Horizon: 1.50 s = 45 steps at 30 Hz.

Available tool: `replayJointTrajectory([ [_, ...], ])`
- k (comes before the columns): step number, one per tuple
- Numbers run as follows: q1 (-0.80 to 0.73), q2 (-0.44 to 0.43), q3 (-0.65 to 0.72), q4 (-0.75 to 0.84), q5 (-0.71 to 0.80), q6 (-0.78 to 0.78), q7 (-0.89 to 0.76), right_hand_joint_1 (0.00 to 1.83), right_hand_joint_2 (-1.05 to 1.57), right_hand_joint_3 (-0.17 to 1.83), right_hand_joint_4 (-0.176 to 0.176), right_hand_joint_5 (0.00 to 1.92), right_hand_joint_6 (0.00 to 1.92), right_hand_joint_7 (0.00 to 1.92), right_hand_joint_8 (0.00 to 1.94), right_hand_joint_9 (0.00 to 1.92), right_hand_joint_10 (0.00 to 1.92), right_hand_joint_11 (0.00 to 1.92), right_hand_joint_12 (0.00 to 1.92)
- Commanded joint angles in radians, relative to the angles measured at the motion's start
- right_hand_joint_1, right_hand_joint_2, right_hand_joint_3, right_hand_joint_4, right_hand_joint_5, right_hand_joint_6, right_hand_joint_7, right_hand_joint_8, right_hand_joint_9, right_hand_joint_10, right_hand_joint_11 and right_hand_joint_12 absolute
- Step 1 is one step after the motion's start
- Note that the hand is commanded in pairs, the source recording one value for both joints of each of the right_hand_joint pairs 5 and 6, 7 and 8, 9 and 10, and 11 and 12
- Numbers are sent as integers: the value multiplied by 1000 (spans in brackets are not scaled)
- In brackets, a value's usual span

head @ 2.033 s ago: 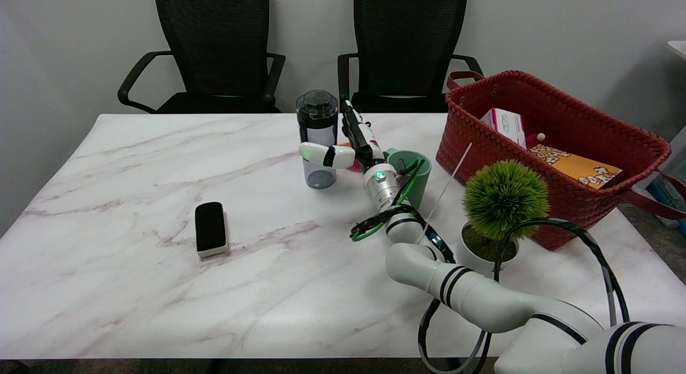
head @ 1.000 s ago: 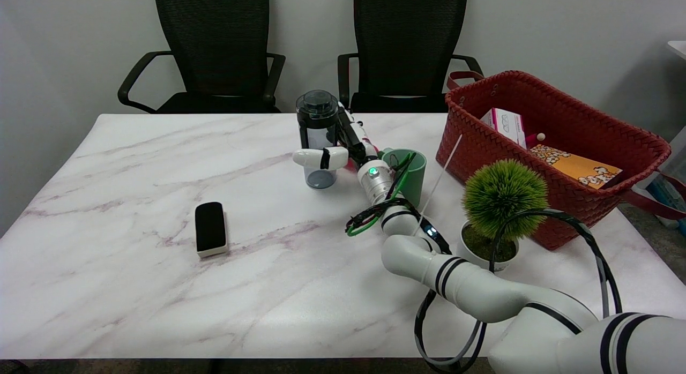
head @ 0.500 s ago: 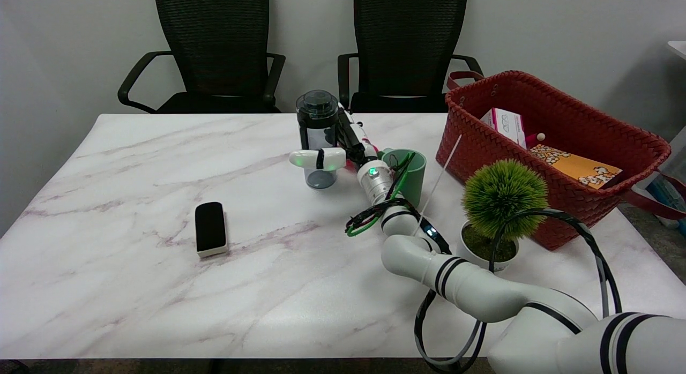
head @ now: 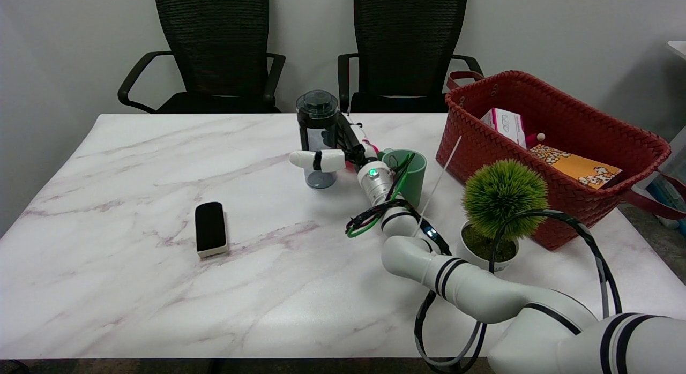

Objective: Pick up the black water bottle.

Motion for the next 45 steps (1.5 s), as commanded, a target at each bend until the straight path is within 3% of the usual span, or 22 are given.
replayJointTrajectory([
  [1,-4,0,1,0,0,2,0,1190,104,557,0,400,400,355,355,412,412,383,383],
  [15,-7,0,1,0,0,2,0,1209,222,572,0,650,650,556,556,508,508,416,416],
  [26,-8,0,1,2,0,2,0,1225,370,561,0,790,790,872,872,537,537,648,648],
  [45,-17,4,-2,38,0,3,0,1233,517,556,0,856,856,1066,1066,931,931,832,832],
])
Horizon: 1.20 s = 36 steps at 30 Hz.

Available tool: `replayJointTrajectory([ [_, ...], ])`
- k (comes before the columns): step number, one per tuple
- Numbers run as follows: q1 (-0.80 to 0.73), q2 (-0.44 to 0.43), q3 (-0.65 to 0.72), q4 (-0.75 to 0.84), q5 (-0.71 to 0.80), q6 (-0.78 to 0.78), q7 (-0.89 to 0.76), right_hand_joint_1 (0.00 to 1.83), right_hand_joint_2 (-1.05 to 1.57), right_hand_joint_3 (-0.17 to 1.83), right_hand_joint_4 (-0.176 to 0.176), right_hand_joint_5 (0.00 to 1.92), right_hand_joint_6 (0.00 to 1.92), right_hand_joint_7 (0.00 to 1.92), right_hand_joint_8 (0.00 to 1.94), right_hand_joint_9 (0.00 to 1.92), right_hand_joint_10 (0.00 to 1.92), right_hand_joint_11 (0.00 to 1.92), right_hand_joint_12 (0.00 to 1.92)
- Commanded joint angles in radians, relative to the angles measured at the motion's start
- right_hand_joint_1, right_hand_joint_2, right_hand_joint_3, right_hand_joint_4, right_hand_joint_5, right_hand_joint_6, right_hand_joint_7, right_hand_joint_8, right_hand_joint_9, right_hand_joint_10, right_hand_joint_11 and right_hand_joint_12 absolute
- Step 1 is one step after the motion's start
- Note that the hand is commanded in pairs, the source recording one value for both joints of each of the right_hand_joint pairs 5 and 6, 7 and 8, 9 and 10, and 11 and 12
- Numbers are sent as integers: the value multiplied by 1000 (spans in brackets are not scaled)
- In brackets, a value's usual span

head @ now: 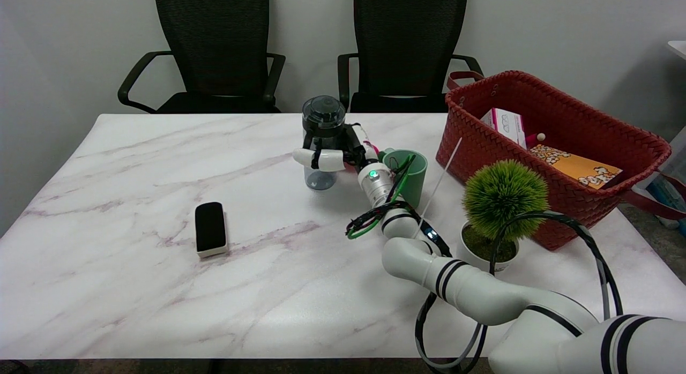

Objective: Pick up the black water bottle.

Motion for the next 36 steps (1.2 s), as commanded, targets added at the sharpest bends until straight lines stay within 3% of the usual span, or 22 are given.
replayJointTrajectory([
  [1,-11,4,-2,43,0,1,0,1233,520,555,0,857,857,1070,1070,942,942,836,836],
  [23,-64,14,-20,201,-11,2,0,1235,551,566,0,862,862,1094,1094,1004,1004,846,846],
  [36,-131,71,-23,522,-4,-72,0,1231,596,556,0,849,849,1105,1105,1021,1021,855,855],
])
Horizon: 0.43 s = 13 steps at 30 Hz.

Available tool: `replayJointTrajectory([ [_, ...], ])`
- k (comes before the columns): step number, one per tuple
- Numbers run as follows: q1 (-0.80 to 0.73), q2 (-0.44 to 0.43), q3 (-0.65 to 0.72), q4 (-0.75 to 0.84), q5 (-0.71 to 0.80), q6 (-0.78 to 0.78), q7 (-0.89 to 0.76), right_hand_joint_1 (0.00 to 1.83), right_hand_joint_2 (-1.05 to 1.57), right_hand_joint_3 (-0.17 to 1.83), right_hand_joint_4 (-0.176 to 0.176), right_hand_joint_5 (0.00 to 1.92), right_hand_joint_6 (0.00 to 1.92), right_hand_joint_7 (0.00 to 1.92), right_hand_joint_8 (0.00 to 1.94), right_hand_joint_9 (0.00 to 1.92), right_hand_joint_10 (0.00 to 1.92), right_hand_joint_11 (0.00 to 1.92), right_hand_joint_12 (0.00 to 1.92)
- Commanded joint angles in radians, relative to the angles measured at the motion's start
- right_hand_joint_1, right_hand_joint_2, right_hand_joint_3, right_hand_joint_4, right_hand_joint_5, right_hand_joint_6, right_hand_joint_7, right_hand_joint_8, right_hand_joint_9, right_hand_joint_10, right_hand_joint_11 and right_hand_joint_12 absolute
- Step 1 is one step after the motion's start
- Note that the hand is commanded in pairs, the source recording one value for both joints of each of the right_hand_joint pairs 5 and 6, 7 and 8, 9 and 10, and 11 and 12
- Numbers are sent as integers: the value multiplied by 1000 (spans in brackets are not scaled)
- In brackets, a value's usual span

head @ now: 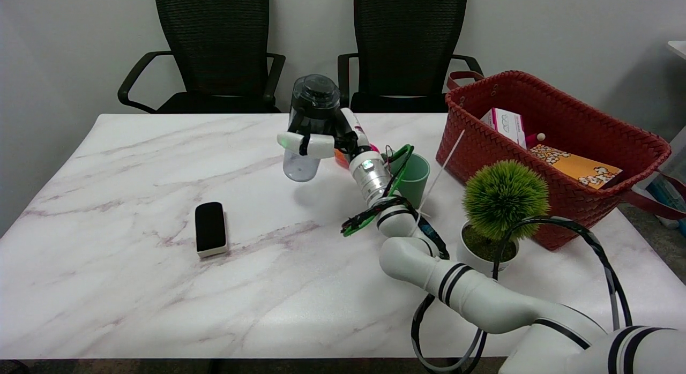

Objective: Pick up the black water bottle.

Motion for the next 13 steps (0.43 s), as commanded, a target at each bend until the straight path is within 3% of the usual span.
replayJointTrajectory([
  [1,-72,62,-9,344,5,-88,0,1231,599,557,0,849,849,1105,1105,1022,1022,856,856],
  [6,-57,89,-2,450,21,-150,0,1230,616,559,0,851,851,1110,1110,1028,1028,861,861],
  [13,3,140,0,545,183,-254,-6,1229,647,554,0,849,849,1117,1117,1041,1041,870,870],
])
